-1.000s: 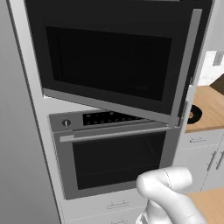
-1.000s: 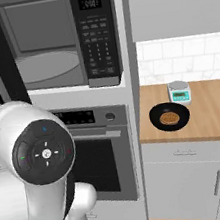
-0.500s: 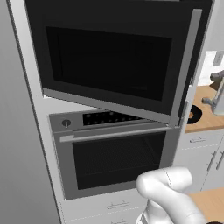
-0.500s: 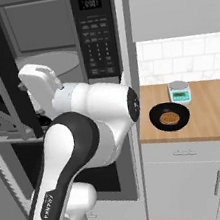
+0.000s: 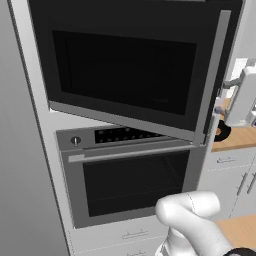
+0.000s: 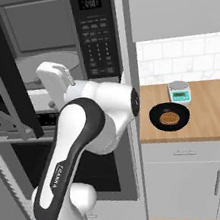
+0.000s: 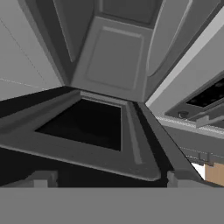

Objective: Open the microwave, place the bowl with waffle inside the microwave, then close the microwave door and turn it on.

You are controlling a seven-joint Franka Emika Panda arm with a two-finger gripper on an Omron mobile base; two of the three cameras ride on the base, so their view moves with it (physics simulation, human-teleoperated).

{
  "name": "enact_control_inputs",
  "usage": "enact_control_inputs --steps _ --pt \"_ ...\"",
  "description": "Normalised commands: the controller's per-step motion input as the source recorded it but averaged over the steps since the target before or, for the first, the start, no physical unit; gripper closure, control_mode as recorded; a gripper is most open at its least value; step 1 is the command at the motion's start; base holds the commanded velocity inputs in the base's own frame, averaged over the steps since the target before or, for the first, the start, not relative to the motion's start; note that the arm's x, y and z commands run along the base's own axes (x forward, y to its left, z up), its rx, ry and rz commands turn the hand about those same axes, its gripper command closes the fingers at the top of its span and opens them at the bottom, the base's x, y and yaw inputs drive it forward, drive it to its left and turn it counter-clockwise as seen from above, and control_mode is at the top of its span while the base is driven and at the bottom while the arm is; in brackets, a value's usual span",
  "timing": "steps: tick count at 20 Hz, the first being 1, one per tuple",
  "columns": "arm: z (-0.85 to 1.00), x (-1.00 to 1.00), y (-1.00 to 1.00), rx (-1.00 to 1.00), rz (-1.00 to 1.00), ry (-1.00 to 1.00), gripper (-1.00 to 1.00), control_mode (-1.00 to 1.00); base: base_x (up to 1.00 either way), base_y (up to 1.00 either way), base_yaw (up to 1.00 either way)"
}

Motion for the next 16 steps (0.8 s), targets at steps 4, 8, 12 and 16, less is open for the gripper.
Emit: enact_control_inputs --steps 4,8,12,16 --pt "-0.14 0.48 0.02 0.0 0.0 0.0 -1.0 -1.0 0.0 0.0 0.0" --pt "0.0 0.14 0.45 0.0 0.04 -0.13 -1.0 -1.0 0.0 0.0 0.0" --pt "0.0 -0.28 0.88 0.0 0.1 -0.12 -1.0 -1.0 0.0 0.0 0.0" --pt "0.01 -0.58 0.95 -0.01 0.13 -0.13 -1.0 -1.0 0.0 0.0 0.0"
